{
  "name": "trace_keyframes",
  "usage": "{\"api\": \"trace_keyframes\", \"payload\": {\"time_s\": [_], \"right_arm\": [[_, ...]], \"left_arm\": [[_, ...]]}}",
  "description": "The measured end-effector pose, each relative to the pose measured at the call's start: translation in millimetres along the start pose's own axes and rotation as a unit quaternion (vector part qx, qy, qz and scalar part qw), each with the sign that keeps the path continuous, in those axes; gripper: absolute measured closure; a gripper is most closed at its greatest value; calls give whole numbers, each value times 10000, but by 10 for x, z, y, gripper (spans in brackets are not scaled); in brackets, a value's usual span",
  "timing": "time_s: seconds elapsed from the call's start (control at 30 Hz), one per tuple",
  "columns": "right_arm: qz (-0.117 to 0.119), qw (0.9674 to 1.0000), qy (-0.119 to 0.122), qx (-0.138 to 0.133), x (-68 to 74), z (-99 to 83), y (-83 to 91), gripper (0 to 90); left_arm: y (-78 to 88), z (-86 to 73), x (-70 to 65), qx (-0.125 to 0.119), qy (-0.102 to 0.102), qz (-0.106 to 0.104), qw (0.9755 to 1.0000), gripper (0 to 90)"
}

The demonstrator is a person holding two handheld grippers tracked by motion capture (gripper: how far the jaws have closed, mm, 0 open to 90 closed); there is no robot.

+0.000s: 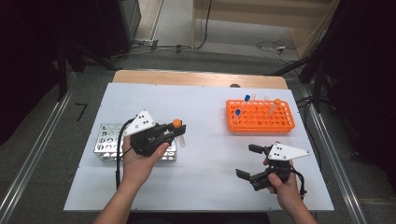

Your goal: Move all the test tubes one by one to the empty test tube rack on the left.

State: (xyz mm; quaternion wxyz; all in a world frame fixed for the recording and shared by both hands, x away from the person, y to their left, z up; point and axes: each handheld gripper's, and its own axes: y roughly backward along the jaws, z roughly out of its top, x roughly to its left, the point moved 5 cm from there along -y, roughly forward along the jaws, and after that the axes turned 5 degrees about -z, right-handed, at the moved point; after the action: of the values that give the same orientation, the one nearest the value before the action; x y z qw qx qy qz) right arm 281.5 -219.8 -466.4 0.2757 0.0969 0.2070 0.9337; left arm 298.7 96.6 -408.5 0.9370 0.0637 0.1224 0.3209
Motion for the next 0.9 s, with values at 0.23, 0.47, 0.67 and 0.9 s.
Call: {"api": "trace_keyframes", "payload": {"time_s": [0.23, 0.47, 0.67, 0.9], "right_arm": [[-293, 9995, -128, -2, -172, -101, 141, 0], [-426, 9986, -300, -65, -321, -149, 197, 0], [-449, 9984, -351, -65, -362, -167, 207, 0], [-456, 9982, -383, -41, -371, -178, 202, 0]], "left_arm": [[59, 70, 159, -56, -27, 237, 9997, 748], [36, 69, 361, -80, 65, 516, 9986, 748], [-13, 44, 526, -146, 225, 881, 9957, 748], [-115, -21, 635, -1, 186, 1175, 9929, 748]]}}
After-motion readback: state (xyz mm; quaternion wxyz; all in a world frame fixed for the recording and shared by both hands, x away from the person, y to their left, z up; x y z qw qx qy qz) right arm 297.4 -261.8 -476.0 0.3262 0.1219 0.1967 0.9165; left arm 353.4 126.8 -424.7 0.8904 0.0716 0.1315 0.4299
